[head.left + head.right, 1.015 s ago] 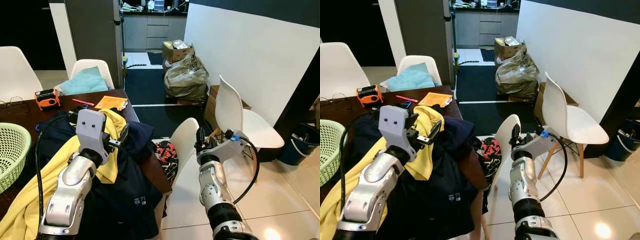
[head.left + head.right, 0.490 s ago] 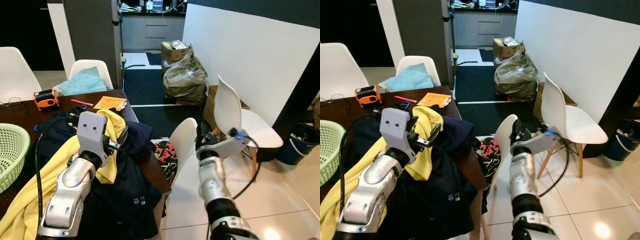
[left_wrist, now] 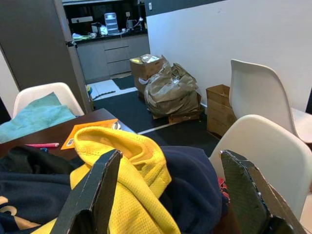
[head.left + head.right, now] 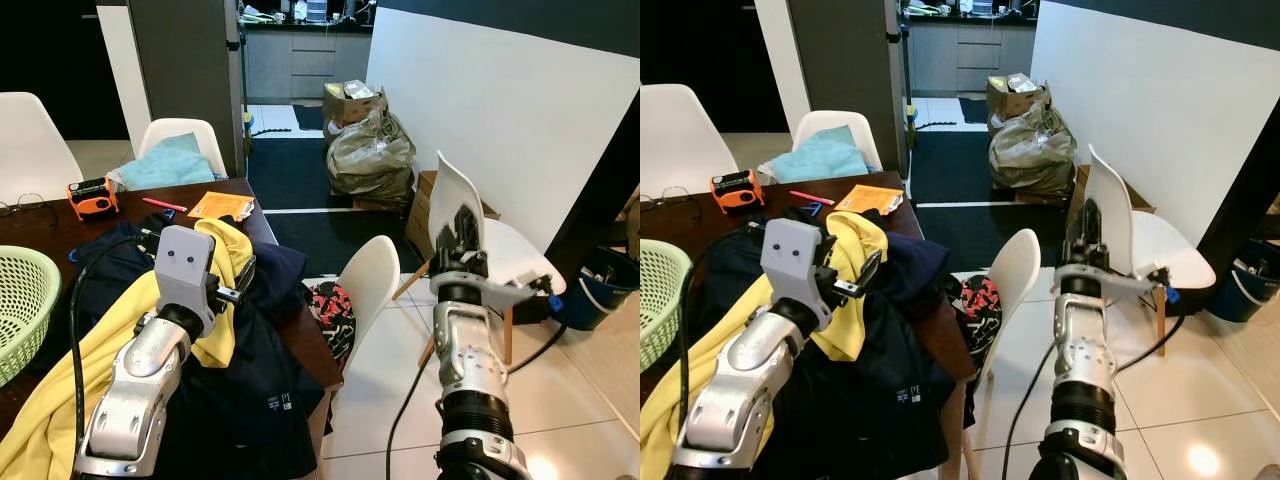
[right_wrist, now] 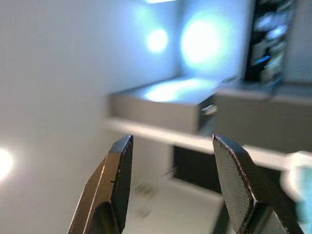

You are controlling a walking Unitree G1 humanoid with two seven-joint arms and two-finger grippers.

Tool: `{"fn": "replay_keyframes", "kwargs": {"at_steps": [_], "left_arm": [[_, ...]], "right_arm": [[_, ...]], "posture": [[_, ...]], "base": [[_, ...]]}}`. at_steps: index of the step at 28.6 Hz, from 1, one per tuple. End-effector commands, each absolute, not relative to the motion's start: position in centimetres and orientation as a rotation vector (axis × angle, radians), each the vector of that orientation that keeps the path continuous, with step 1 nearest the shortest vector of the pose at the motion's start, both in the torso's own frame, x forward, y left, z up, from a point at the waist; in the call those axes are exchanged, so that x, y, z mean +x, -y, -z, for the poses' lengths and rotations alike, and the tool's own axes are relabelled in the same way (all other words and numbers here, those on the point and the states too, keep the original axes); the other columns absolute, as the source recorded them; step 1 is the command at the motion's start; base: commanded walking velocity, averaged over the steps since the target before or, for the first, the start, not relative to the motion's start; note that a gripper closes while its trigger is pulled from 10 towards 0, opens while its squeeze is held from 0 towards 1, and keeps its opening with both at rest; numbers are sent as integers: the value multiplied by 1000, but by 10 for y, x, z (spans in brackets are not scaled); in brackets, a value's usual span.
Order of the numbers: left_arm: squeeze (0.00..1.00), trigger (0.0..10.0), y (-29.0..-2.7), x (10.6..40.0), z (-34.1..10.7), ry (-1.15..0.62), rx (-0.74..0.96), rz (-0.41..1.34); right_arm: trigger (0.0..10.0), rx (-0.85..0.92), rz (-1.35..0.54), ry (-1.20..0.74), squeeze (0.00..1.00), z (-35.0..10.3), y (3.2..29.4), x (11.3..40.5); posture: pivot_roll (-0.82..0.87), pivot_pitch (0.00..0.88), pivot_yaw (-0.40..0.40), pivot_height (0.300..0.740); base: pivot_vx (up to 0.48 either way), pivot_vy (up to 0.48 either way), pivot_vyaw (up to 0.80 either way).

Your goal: Hang hanger

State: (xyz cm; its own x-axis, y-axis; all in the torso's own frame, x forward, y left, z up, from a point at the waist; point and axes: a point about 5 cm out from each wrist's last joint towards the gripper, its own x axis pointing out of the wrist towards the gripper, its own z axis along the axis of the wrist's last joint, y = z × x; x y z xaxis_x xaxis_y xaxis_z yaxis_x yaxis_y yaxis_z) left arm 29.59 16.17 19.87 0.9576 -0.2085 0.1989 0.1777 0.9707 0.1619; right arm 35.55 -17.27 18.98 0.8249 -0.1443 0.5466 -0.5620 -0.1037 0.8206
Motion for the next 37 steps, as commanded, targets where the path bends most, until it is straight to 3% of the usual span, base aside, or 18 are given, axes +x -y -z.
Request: {"fn": "replay_keyframes", "kwargs": {"at_steps": [1, 5, 7, 9, 10, 12, 15, 22, 37], "left_arm": [[0, 10000, -163, 296, -195, 194, 171, 198], [0, 10000, -163, 296, -195, 194, 176, 203], [0, 10000, -163, 296, -195, 193, 177, 202], [0, 10000, -164, 295, -194, 190, 180, 203], [0, 10000, -164, 295, -194, 190, 180, 203], [0, 10000, -164, 295, -194, 189, 182, 203], [0, 10000, -164, 295, -194, 189, 182, 203], [0, 10000, -163, 294, -191, 179, 184, 212], [0, 10000, -160, 292, -186, 162, 191, 228]], "right_arm": [[10000, 1762, -433, 534, 0, -186, 147, 354], [10000, 1866, -630, 696, 0, -198, 154, 338], [10000, 1799, -529, 634, 0, -191, 153, 344], [10000, 1612, -210, 489, 0, -168, 161, 361], [10000, 1612, -210, 489, 0, -168, 161, 361], [10000, 1499, 18, 437, 0, -157, 178, 367], [10000, 1455, 75, 415, 0, -154, 182, 368], [10000, 1498, 262, 459, 0, -145, 220, 363], [10000, 1401, 268, 456, 0, -147, 212, 365]], "posture": [[149, 0, -61, 740], [152, 0, -61, 740], [153, 0, -57, 740], [155, 0, -57, 740], [155, 0, -57, 740], [153, 0, -57, 740], [153, 0, -56, 740], [144, 0, -48, 740], [140, 0, -48, 740]], "base": [[0, 0, 0], [0, 0, 0], [0, 0, 0], [0, 0, 0], [0, 0, 0], [0, 0, 0], [0, 0, 0], [0, 0, 0], [0, 0, 0]]}}
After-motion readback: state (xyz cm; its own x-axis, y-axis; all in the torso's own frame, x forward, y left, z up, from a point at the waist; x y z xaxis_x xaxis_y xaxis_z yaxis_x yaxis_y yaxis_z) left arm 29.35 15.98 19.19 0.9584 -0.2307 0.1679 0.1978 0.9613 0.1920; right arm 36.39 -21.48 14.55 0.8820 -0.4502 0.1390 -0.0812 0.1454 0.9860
